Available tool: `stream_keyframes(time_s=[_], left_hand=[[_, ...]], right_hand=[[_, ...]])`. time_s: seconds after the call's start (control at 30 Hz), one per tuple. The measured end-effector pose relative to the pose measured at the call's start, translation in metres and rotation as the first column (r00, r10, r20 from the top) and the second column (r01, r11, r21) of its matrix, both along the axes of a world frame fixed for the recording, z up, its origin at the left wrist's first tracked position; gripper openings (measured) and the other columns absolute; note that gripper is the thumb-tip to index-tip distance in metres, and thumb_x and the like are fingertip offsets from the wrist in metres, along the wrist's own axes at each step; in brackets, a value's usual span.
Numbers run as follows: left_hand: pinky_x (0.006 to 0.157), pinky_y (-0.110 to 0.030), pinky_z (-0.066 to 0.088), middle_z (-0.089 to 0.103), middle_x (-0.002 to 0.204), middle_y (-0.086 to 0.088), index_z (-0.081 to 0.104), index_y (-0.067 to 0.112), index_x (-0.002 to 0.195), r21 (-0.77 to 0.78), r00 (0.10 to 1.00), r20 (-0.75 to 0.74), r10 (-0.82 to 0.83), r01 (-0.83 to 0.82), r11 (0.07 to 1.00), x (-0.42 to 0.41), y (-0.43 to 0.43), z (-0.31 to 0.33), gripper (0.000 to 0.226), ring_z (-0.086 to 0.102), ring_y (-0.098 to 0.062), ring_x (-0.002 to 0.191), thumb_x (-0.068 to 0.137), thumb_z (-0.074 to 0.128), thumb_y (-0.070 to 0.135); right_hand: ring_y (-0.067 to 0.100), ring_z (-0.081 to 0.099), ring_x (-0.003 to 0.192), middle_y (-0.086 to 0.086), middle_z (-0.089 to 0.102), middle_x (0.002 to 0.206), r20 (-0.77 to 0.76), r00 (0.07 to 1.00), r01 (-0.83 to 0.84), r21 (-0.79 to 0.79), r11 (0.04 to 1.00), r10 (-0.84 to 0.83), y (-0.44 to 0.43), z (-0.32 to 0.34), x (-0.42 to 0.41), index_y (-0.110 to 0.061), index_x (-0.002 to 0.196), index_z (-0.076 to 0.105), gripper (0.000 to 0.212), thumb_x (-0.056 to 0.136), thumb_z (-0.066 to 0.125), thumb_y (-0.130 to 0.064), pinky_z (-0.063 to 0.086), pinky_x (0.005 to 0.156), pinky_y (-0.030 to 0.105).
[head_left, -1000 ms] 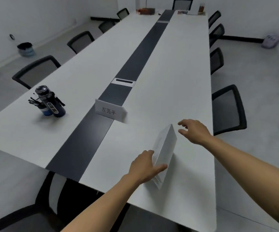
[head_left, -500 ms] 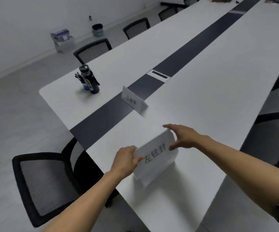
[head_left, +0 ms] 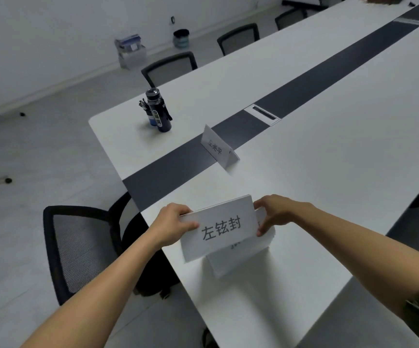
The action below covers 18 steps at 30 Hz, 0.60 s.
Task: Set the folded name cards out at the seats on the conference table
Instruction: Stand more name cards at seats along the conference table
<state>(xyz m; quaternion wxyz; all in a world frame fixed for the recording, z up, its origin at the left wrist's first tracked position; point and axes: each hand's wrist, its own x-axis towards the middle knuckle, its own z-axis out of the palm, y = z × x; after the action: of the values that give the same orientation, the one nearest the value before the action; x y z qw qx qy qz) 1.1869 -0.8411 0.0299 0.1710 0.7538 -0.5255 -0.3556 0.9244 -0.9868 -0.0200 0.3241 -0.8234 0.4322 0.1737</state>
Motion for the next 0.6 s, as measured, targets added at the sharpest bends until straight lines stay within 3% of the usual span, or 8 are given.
stream_keyframes(time_s=[0.17,0.23,0.33,0.4,0.5,0.6], left_hand=[[0.067,-0.045,0.058,0.070,0.095,-0.007,0.070,0.016,0.090,0.042,0.990,-0.121,0.074,-0.070,0.997,-0.002,-0.004,-0.004,0.007,0.067,-0.025,0.090,0.084,0.070,0.020],[0.074,-0.045,0.057,0.071,0.094,-0.006,0.072,0.016,0.090,0.037,0.986,-0.147,0.079,-0.074,0.997,-0.001,-0.007,-0.003,0.007,0.068,-0.025,0.091,0.083,0.071,0.019],[0.074,-0.032,0.053,0.073,0.093,-0.003,0.074,0.016,0.091,0.007,0.985,-0.157,0.070,-0.070,0.998,0.009,-0.011,0.004,0.009,0.067,-0.020,0.092,0.083,0.073,0.019],[0.076,-0.028,0.051,0.074,0.092,-0.001,0.074,0.017,0.092,0.006,0.983,-0.172,0.069,-0.069,0.998,0.020,-0.015,0.010,0.010,0.068,-0.018,0.091,0.082,0.074,0.020],[0.091,-0.040,0.053,0.076,0.089,0.001,0.076,0.019,0.088,-0.001,0.967,-0.244,0.069,-0.071,0.997,0.041,-0.021,0.017,0.009,0.071,-0.020,0.091,0.079,0.076,0.020],[0.091,-0.044,0.051,0.075,0.091,-0.007,0.075,0.013,0.090,-0.039,0.937,-0.333,0.104,-0.124,0.991,0.056,-0.027,0.029,0.010,0.070,-0.029,0.094,0.080,0.075,0.014]], right_hand=[[0.020,0.055,0.106,-0.007,0.062,0.119,-0.037,0.999,-0.020,-0.015,1.000,0.019,0.001,-0.003,-0.001,-0.037,0.132,0.055,0.076,0.062,0.085,-0.036,0.050,0.093,0.038],[0.020,0.057,0.100,-0.006,0.066,0.113,-0.041,0.999,-0.017,-0.039,0.999,0.015,0.000,-0.003,-0.003,-0.038,0.128,0.060,0.066,0.066,0.083,-0.031,0.051,0.090,0.037],[0.018,0.058,0.092,-0.008,0.067,0.101,-0.023,1.000,0.012,-0.046,0.999,-0.013,0.001,0.002,-0.005,-0.036,0.120,0.067,0.052,0.070,0.080,-0.029,0.051,0.083,0.033],[0.016,0.059,0.093,-0.009,0.069,0.105,0.002,1.000,0.028,-0.045,0.999,-0.028,0.002,0.005,-0.005,-0.035,0.119,0.068,0.049,0.072,0.080,-0.028,0.050,0.084,0.031],[0.015,0.061,0.095,-0.010,0.071,0.109,0.030,0.998,0.058,-0.055,0.997,-0.056,0.003,0.013,-0.006,-0.033,0.114,0.072,0.042,0.073,0.080,-0.027,0.052,0.086,0.031],[0.014,0.063,0.095,-0.011,0.071,0.105,0.076,0.991,0.116,-0.053,0.992,-0.111,0.004,0.031,-0.013,-0.031,0.110,0.074,0.037,0.074,0.080,-0.027,0.053,0.087,0.032]])
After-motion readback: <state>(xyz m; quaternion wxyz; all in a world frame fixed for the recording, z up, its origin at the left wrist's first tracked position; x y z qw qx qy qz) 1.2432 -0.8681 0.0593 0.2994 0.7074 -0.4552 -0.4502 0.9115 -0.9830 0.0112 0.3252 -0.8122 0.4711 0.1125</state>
